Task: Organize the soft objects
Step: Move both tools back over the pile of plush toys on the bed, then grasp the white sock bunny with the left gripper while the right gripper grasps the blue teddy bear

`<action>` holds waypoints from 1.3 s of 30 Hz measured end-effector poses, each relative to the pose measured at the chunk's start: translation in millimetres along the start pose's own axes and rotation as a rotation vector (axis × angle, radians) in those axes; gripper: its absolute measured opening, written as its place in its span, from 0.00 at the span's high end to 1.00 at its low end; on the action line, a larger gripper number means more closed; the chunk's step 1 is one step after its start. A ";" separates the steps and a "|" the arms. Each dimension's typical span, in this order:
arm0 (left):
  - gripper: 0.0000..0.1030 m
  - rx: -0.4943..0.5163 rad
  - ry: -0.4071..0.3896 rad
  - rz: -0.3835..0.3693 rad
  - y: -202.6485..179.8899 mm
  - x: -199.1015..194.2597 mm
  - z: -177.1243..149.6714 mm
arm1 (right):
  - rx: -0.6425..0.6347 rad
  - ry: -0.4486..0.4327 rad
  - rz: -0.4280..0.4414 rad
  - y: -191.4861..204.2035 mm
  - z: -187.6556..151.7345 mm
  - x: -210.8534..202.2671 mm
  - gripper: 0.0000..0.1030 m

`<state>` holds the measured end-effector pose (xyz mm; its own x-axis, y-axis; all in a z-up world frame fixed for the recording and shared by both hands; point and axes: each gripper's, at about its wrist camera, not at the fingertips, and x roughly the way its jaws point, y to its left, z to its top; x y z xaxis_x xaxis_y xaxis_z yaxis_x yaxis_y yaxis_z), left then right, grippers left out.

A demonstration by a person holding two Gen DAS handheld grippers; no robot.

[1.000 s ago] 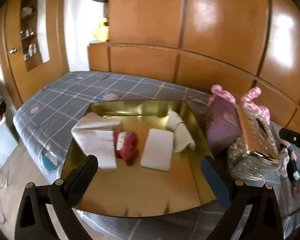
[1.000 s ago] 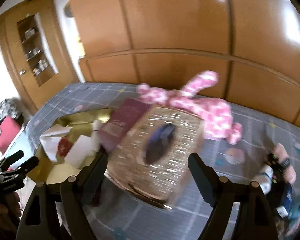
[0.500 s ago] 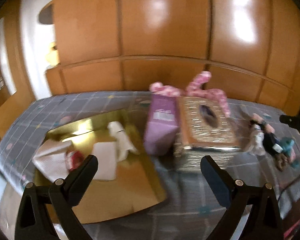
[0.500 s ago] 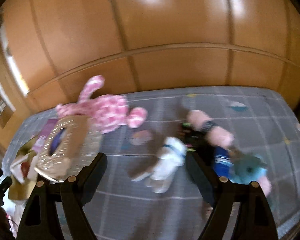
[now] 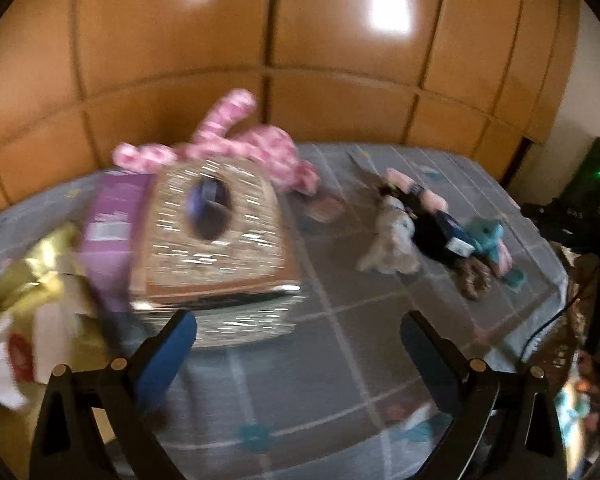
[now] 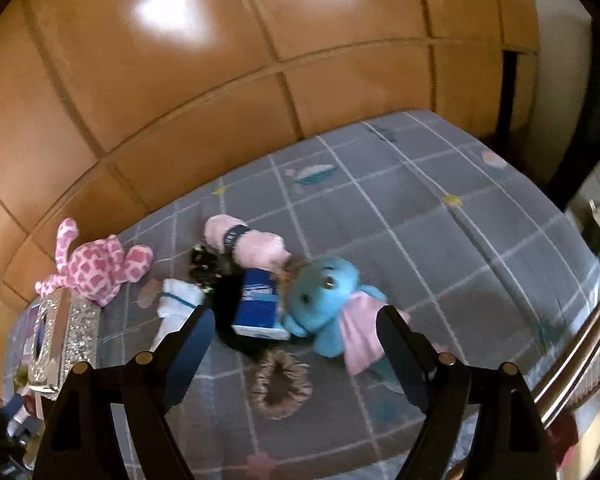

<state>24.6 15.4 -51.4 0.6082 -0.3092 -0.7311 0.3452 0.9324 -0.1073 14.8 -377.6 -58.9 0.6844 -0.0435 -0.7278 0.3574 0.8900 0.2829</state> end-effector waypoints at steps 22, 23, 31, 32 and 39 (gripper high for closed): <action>0.30 0.113 0.194 -0.173 -117.7 147.8 70.9 | 0.141 0.043 0.179 -33.8 -5.1 21.1 0.18; 0.31 0.111 0.201 -0.181 -119.3 154.9 72.1 | 0.150 0.047 0.192 -35.8 -5.0 21.9 0.18; 0.50 0.152 0.196 -0.143 -135.3 205.1 89.4 | 0.222 0.019 0.197 -48.1 -6.7 19.4 0.18; 0.52 0.151 0.212 -0.127 -135.9 214.0 90.2 | 0.238 0.006 0.199 -50.9 -7.4 17.9 0.18; 0.59 0.118 0.243 -0.151 -125.6 235.3 79.2 | 0.293 0.008 0.201 -62.9 -5.2 20.5 0.30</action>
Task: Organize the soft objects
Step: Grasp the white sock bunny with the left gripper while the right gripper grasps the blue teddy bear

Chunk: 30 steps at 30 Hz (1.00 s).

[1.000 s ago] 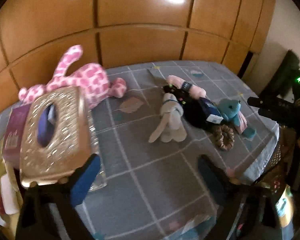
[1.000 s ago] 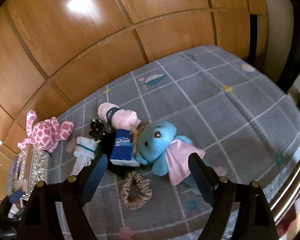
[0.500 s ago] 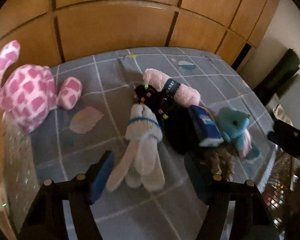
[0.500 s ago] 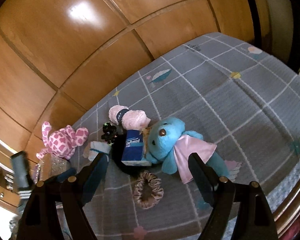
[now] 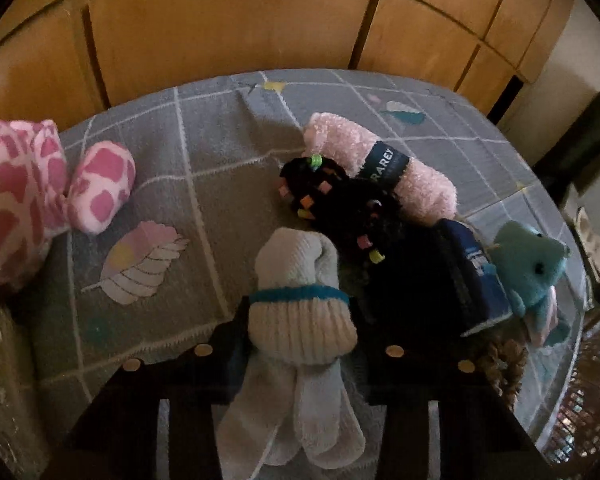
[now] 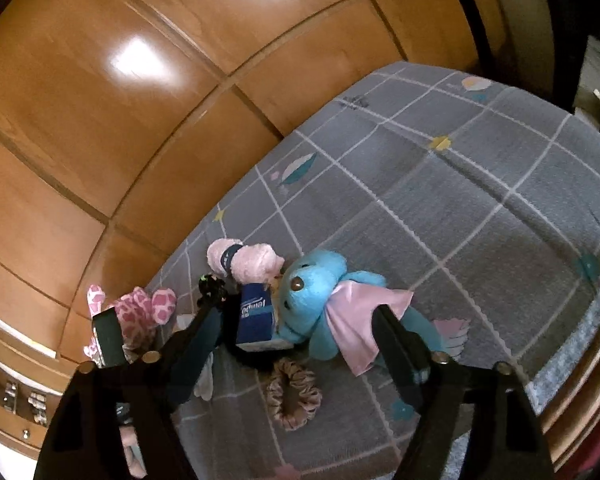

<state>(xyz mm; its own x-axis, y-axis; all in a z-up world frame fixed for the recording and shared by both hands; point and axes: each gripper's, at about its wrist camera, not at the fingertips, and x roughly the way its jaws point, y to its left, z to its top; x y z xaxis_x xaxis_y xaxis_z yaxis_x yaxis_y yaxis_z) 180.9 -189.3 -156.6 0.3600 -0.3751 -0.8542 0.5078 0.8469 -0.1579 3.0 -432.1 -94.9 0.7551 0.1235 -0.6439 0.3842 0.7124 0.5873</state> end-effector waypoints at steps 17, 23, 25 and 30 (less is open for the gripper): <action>0.61 -0.026 -0.041 -0.057 8.1 -62.0 -49.3 | -0.410 0.439 -0.347 31.3 15.0 79.5 0.42; 0.61 0.027 -0.048 -0.060 -3.7 -74.1 -50.6 | -0.444 0.503 -0.413 29.5 17.0 114.1 0.41; 0.61 0.037 -0.072 -0.056 -5.2 -84.9 -40.3 | -0.452 0.519 -0.430 28.5 15.1 116.8 0.47; 0.61 0.014 -0.181 -0.046 5.2 -124.3 9.0 | -0.446 0.542 -0.483 19.7 13.7 119.3 0.58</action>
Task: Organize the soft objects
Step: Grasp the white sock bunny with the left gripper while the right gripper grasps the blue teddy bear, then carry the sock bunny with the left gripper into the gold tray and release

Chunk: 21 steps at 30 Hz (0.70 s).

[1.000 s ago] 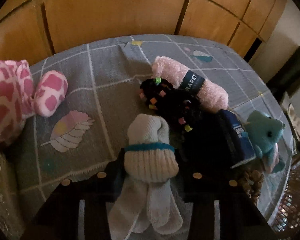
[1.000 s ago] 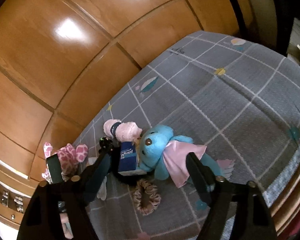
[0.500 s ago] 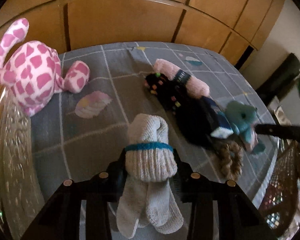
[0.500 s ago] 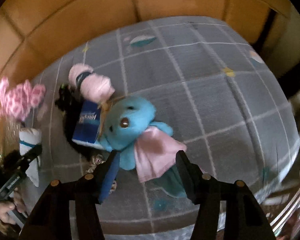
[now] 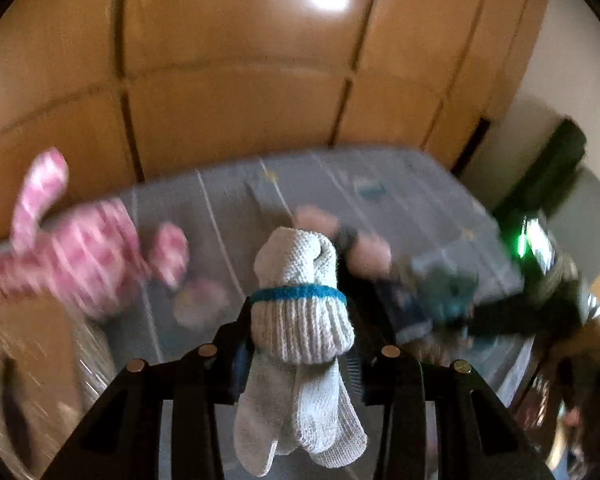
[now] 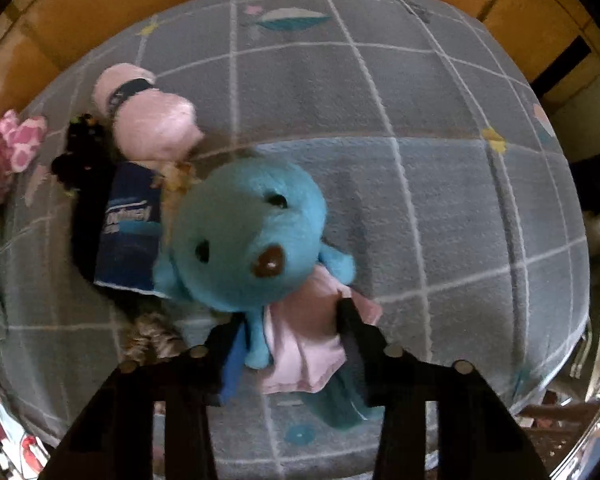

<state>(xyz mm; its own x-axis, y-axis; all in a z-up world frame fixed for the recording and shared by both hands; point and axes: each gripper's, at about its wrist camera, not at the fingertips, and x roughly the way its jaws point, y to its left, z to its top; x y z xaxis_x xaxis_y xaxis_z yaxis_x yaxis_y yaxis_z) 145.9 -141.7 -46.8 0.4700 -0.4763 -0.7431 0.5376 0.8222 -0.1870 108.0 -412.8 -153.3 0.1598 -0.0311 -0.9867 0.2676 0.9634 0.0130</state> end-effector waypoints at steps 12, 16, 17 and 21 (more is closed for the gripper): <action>0.61 -0.245 -0.171 0.231 139.8 -72.0 74.2 | 0.010 0.001 0.009 1.5 -0.6 0.8 0.59; 0.61 -0.334 -0.212 0.350 198.5 -107.4 66.9 | 0.014 -0.001 0.016 -2.8 0.6 0.5 0.59; 0.61 -0.362 -0.220 0.378 216.5 -118.8 61.3 | 0.014 -0.001 0.015 -3.6 0.4 -0.4 0.59; 0.62 -0.446 -0.236 0.478 270.0 -157.6 28.7 | 0.016 -0.002 0.014 -1.6 -0.1 -0.5 0.59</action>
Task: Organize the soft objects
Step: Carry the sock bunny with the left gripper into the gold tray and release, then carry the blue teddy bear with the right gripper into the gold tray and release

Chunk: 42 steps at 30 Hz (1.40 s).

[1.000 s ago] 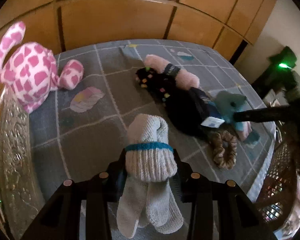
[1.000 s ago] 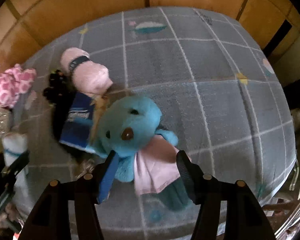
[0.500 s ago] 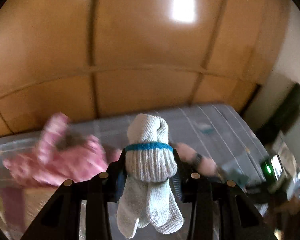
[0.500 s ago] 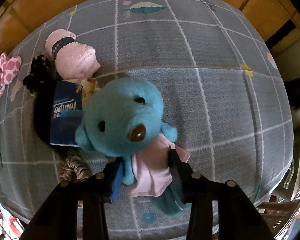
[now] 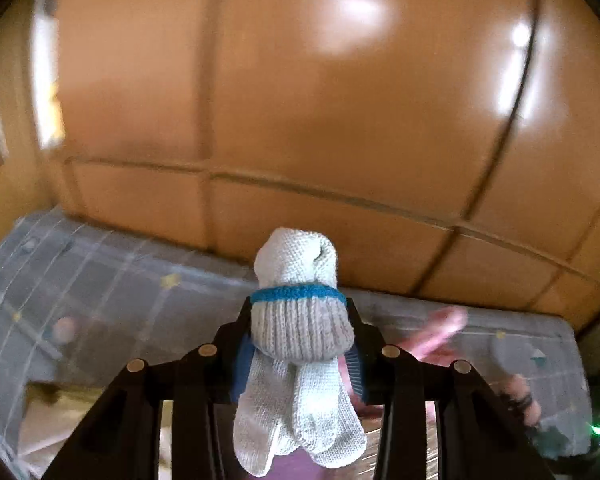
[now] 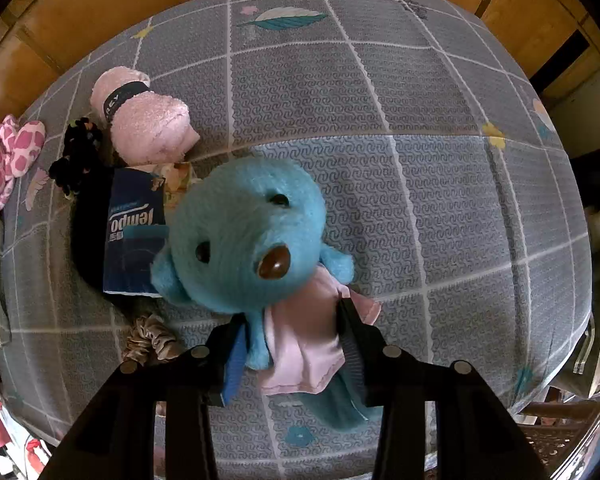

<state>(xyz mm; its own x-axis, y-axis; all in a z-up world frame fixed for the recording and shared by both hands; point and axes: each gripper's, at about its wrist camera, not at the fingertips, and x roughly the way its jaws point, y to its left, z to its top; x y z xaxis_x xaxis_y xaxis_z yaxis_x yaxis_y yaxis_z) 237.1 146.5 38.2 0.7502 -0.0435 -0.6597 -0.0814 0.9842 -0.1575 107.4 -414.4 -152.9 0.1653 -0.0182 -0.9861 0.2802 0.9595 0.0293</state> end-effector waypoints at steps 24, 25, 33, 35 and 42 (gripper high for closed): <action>0.29 -0.398 0.123 0.187 241.9 -86.1 -224.3 | 0.058 -0.099 -0.029 0.6 -11.9 -26.3 0.76; 0.20 -0.389 0.124 0.188 239.3 -88.7 -226.4 | 0.066 -0.103 -0.031 -1.5 -13.1 -28.6 0.76; 0.08 -0.312 0.039 0.283 217.3 -106.1 -227.3 | 0.194 -0.221 0.009 -22.4 -22.4 -54.1 0.76; 0.04 -0.301 0.015 0.309 211.4 -113.6 -224.8 | 0.229 -0.263 0.013 -29.2 -21.9 -63.7 0.76; 0.01 -0.314 -0.022 0.278 191.5 -130.0 -222.7 | 0.241 -0.390 0.080 -2.3 -2.1 -96.2 0.76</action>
<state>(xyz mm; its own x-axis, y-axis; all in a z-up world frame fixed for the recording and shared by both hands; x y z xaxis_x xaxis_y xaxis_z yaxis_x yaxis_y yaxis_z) -22.1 302.3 -69.8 0.6849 0.2236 -0.6935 -0.4767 0.8573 -0.1944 88.9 -414.3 -58.5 0.5260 -0.0955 -0.8451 0.4562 0.8703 0.1856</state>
